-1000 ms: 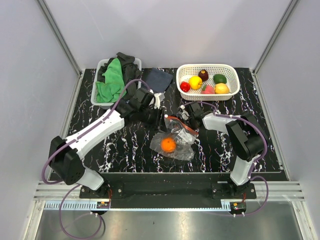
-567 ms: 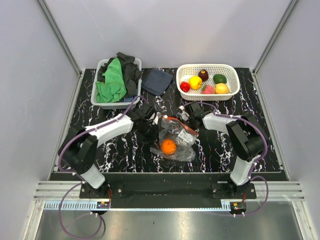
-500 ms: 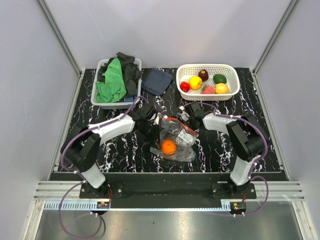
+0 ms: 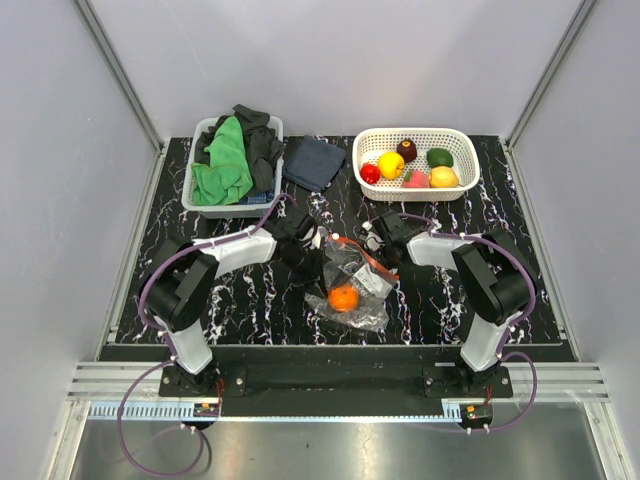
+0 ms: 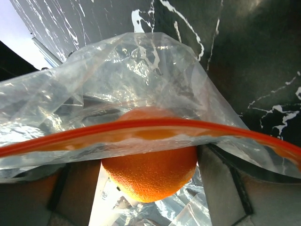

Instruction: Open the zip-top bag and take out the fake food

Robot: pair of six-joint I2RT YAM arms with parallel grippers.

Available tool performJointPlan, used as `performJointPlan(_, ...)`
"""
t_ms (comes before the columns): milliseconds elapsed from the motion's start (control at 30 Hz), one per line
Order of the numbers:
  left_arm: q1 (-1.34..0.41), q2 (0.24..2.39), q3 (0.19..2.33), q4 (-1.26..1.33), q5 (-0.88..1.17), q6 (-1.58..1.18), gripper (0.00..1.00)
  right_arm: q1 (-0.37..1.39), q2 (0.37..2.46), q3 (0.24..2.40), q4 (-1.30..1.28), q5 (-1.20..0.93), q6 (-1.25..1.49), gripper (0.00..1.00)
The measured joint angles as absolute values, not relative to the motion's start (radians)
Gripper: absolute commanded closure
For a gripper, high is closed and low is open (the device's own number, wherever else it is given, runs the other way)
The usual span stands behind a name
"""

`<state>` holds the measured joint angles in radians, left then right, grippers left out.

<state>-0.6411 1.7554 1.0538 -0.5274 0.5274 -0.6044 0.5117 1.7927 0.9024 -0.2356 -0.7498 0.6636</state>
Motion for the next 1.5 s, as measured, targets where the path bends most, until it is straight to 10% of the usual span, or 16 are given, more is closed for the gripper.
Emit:
performJointPlan(400, -0.635, 1.731, 1.054, -0.536, 0.515, -0.599, 0.69, 0.522, 1.722, 0.894, -0.268, -0.710, 0.693, 0.91)
performJointPlan(1500, -0.635, 1.319, 1.114, -0.611, 0.483, -0.582, 0.42, 0.516, 1.643, 1.312, -0.656, -0.321, 0.422, 1.00)
